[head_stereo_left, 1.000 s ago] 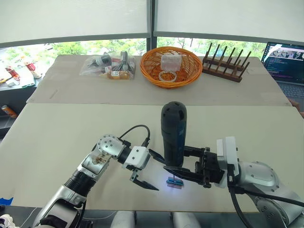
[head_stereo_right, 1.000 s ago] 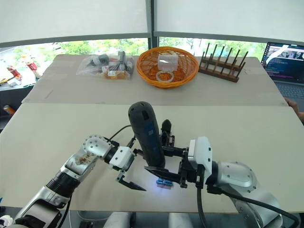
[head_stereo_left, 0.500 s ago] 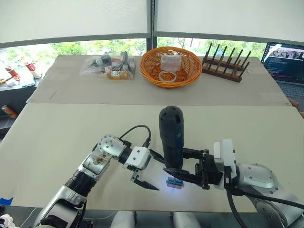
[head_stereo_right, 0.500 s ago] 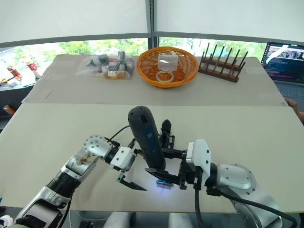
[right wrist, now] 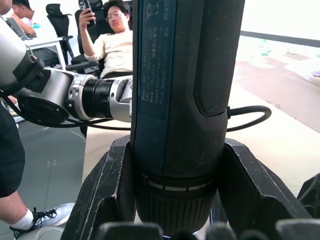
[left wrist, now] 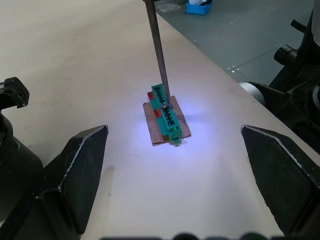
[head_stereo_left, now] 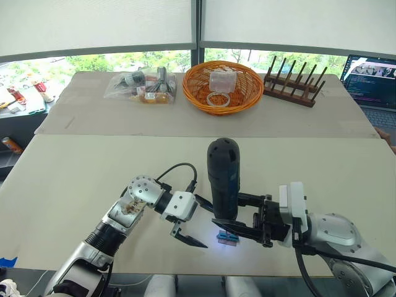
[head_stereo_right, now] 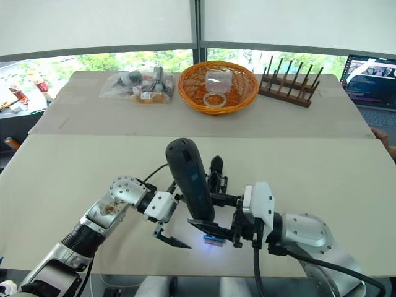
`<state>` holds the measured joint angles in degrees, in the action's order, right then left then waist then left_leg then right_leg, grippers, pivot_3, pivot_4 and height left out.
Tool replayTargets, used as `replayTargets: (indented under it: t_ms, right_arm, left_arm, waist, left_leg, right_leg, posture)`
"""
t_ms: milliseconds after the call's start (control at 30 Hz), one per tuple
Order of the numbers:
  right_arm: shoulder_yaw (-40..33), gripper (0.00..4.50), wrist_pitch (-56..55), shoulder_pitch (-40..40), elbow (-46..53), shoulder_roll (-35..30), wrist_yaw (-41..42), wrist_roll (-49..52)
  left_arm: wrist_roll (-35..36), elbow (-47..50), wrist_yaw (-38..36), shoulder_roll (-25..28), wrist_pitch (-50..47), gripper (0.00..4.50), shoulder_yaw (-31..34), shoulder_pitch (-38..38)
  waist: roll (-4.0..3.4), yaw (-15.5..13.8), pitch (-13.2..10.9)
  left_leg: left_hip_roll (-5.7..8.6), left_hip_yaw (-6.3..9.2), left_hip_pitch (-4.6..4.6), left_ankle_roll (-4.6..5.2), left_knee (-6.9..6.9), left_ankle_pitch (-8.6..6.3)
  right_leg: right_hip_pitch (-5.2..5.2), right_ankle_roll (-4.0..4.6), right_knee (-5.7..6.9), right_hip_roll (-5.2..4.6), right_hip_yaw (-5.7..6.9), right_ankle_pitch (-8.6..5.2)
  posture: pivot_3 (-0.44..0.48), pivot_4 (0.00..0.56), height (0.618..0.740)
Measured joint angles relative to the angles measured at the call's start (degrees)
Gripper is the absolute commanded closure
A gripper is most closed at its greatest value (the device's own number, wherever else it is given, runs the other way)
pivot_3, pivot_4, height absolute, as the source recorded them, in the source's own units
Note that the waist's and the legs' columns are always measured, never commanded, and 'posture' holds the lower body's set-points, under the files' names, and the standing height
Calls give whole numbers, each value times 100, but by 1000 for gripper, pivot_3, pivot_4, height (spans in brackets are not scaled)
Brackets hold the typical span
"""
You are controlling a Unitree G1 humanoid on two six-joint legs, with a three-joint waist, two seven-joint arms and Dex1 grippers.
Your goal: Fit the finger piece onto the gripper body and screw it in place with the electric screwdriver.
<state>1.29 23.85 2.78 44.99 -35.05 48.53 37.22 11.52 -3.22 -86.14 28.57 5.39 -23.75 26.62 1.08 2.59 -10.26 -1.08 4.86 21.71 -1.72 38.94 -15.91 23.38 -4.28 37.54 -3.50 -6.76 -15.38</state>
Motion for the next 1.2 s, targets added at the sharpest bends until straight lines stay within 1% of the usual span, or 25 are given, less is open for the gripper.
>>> replayTargets:
  t_ms: [1200]
  right_arm:
    - [4, 2567, -17, -10, -50, -58, 13, -7]
  left_arm:
    - [-8, -140, -3, -22, 84, 0, 0, 3]
  waist:
    - [0, 0, 0]
  left_leg:
    - [0, 0, -2, 0, 0, 0]
  right_leg:
    - [-2, 0, 1, 0, 0, 0]
  posture:
    - [0, 150, 740]
